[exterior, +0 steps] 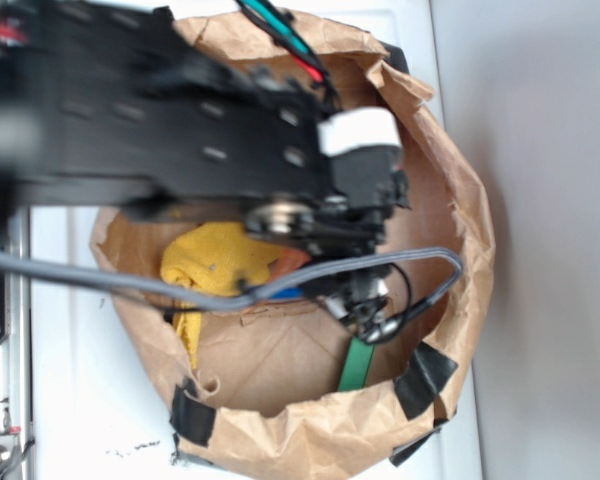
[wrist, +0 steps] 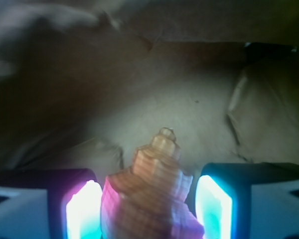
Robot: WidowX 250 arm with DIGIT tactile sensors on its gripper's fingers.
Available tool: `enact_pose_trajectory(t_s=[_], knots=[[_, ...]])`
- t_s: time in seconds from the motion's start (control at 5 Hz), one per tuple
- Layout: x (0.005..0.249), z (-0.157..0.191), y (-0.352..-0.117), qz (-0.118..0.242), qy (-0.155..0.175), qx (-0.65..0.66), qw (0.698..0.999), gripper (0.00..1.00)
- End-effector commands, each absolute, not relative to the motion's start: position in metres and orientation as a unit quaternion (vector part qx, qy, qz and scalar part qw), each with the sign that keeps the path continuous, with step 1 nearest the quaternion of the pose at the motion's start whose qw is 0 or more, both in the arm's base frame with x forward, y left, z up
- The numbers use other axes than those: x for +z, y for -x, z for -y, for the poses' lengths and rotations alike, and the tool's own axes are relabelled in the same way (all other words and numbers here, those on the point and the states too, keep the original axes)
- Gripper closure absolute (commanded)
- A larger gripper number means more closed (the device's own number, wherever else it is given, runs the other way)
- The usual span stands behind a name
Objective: Grab the shell.
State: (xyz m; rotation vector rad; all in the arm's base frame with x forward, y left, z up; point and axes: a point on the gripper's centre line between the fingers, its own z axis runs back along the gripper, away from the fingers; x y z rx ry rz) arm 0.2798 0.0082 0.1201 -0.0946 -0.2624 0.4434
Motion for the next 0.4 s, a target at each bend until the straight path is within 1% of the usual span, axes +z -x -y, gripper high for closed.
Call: enact_pose_trajectory(t_s=[0.0, 0.2], knots=[[0.1673, -0.009, -0.2795, 0.181, 0.049, 0.212, 0.959, 1.0], [0.165, -0.0055, -0.2771, 0.183, 0.029, 0.204, 0.961, 1.0]])
